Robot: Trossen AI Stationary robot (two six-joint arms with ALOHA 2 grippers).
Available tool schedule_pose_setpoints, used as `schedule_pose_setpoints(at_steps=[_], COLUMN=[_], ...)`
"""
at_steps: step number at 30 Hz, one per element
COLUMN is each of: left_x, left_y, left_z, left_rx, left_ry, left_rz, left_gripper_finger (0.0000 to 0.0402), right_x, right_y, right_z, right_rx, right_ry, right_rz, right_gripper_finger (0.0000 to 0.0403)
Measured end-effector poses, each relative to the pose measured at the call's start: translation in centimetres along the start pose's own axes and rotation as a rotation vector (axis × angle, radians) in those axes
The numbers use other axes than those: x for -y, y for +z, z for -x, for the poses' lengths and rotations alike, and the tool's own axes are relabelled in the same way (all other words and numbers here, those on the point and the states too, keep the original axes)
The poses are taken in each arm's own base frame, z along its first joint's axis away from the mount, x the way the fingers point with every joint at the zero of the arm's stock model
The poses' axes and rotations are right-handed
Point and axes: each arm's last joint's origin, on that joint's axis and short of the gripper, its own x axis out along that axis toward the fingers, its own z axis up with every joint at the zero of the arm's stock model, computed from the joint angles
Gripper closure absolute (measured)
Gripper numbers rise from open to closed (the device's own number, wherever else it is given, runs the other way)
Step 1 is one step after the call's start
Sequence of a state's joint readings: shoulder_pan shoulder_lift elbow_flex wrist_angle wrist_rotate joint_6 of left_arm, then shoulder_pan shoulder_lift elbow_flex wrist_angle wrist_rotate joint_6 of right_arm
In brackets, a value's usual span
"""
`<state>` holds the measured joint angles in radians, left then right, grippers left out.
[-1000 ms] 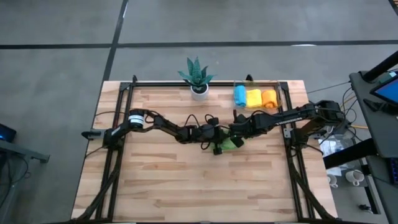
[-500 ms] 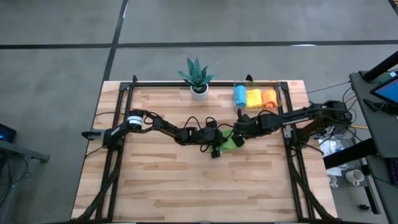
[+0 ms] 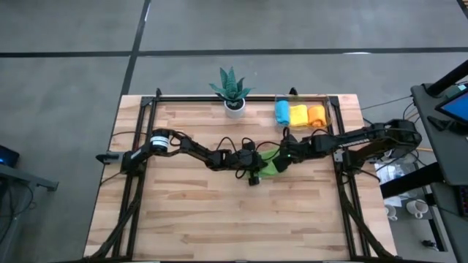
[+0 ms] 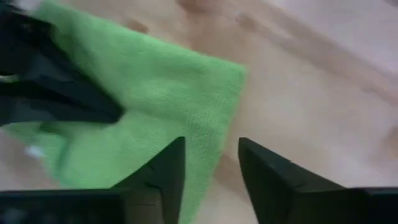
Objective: Roll microfiber towels into tight, uniform cylinder then place into a basket
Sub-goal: Roll the green microfiber cloth
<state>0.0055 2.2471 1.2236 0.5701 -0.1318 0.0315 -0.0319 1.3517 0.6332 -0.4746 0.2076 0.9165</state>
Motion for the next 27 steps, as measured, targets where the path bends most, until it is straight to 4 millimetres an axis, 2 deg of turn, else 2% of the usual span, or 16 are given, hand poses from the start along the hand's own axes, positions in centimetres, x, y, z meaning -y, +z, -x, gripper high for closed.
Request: schedule_pose_setpoints(at_steps=[4,8,16,20,27], left_x=[0.0,0.0,0.0,0.0,0.0], left_y=[0.0,-0.1,-0.1,-0.1,-0.2], left_z=[0.0,0.0,-0.1,-0.1,-0.1], left_rx=[-0.001,-0.001,-0.003,-0.004,-0.006], left_ry=[0.001,0.001,0.001,0.001,0.015], left_rz=[0.0,0.0,0.0,0.0,-0.001], left_gripper_finger=[0.0402,0.0402,0.0402,0.0402,0.0402], right_x=[0.5,1.0,1.1,0.8,0.3], right_y=[-0.7,-1.5,-1.7,-1.5,-1.1], right_z=[-0.4,-1.4,-2.0,-1.9,-1.5], right_rx=[0.002,-0.025,0.013,0.021,0.039], right_ry=[0.081,0.141,0.215,0.22,0.238], right_rz=[-0.06,-0.103,-0.165,-0.164,-0.127], right_gripper_finger=[0.0226,0.0199,0.019,0.022,0.0357])
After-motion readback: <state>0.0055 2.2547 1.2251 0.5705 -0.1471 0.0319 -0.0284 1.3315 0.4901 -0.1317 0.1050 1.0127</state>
